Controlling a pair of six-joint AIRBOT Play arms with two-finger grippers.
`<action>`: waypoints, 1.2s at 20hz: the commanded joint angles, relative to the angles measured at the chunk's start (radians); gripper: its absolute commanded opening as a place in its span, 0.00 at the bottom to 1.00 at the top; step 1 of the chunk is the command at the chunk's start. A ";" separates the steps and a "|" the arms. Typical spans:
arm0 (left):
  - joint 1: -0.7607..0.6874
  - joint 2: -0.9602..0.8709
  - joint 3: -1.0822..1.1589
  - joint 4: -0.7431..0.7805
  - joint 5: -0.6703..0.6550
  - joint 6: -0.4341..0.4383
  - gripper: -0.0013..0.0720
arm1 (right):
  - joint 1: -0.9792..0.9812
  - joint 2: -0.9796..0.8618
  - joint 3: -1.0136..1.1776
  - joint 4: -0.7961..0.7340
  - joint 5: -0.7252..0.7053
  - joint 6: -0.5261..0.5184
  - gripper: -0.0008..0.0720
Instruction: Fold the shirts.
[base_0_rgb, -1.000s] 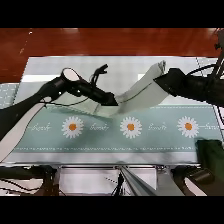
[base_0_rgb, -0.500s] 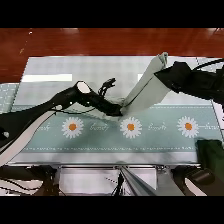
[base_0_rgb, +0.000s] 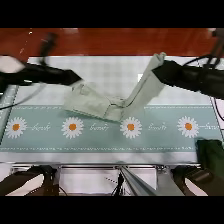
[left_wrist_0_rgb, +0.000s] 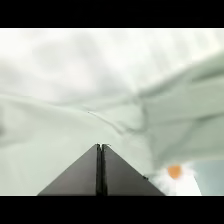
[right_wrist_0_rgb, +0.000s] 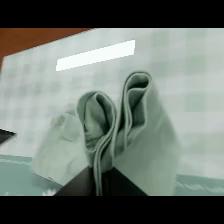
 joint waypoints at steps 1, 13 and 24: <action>0.266 0.172 -0.001 0.050 -0.077 -0.081 0.04 | 0.056 -0.137 0.001 0.164 -0.199 -0.118 0.03; 0.285 0.263 -0.111 0.050 -0.135 -0.111 0.04 | 0.575 -0.672 0.192 0.357 -0.792 -0.113 0.04; 0.279 0.262 -0.163 0.050 -0.134 -0.110 0.04 | 0.378 -0.612 0.335 0.049 -0.180 -0.159 0.61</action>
